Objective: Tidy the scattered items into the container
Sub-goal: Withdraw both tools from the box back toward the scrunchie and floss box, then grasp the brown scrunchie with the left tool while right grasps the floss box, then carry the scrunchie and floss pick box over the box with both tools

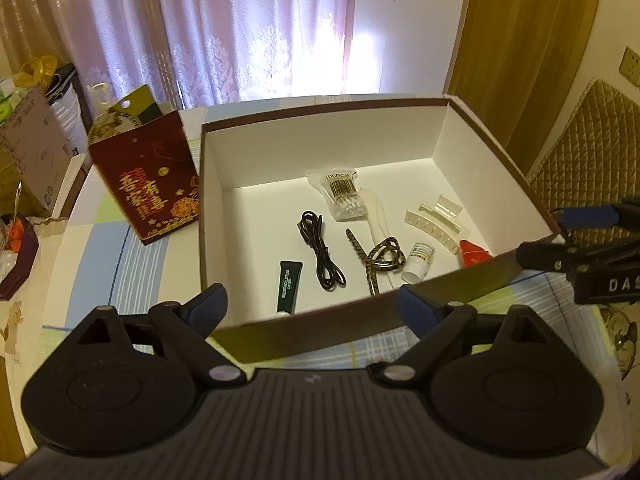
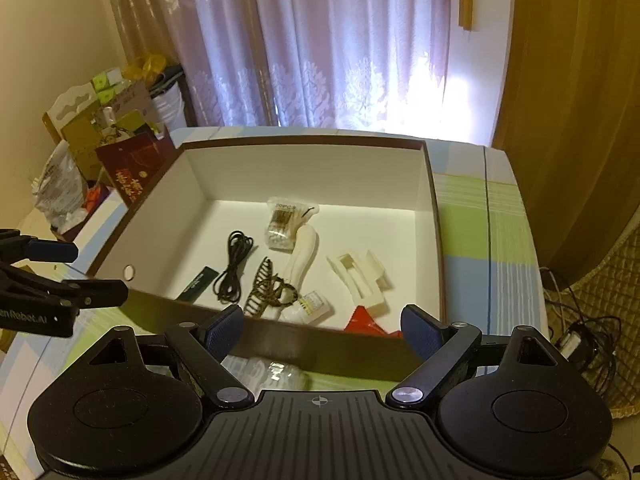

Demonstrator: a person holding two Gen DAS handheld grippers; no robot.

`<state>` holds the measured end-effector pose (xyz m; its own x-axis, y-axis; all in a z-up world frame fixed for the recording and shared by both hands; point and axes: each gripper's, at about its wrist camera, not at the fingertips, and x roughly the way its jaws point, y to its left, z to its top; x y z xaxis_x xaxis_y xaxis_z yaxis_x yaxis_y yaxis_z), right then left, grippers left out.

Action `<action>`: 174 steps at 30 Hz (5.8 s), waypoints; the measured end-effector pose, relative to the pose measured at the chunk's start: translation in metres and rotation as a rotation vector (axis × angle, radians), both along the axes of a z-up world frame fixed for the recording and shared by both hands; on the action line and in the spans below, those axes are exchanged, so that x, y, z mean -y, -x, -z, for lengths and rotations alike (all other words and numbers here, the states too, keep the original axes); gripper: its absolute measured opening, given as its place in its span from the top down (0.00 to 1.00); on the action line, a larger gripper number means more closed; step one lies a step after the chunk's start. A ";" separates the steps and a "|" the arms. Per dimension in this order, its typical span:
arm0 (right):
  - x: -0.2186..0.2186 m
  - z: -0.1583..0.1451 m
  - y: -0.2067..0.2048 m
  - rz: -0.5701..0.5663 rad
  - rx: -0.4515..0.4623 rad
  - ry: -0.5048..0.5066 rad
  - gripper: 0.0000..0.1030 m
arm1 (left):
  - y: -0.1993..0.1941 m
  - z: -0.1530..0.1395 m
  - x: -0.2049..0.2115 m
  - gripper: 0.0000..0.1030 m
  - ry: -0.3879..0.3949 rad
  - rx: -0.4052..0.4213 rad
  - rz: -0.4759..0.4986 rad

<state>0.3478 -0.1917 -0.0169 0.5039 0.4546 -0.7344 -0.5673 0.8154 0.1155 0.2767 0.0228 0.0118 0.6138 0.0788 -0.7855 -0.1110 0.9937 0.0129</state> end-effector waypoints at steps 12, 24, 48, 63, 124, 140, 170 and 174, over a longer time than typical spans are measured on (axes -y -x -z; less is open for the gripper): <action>0.014 -0.001 0.043 0.097 0.017 -0.083 0.00 | 0.049 -0.002 0.003 0.07 0.041 0.016 -0.055; 0.034 0.021 0.082 0.049 0.031 -0.175 0.00 | 0.081 0.023 0.018 0.01 0.106 -0.044 -0.045; 0.042 0.079 0.091 0.148 -0.157 0.007 0.00 | 0.094 0.071 0.028 0.03 0.076 -0.101 -0.052; 0.035 0.096 0.060 0.164 -0.197 0.030 0.00 | 0.067 0.093 0.031 0.21 0.051 -0.118 0.001; 0.023 0.125 0.074 0.021 -0.200 0.115 0.38 | 0.092 0.108 -0.006 0.83 0.181 -0.154 0.012; 0.027 0.116 0.082 0.034 -0.161 0.131 0.10 | 0.083 0.114 0.024 0.61 0.133 -0.187 0.051; 0.038 0.110 0.106 -0.023 -0.191 0.060 0.40 | 0.109 0.098 0.023 0.93 0.125 -0.154 0.060; 0.042 0.102 0.107 -0.018 -0.181 0.036 0.40 | 0.114 0.089 0.024 0.93 0.125 -0.130 0.061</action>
<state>0.2407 -0.2339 -0.1193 0.3544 0.4340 -0.8283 -0.5545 0.8108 0.1876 0.1632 -0.0011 -0.0770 0.5072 -0.0591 -0.8598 -0.0557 0.9933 -0.1011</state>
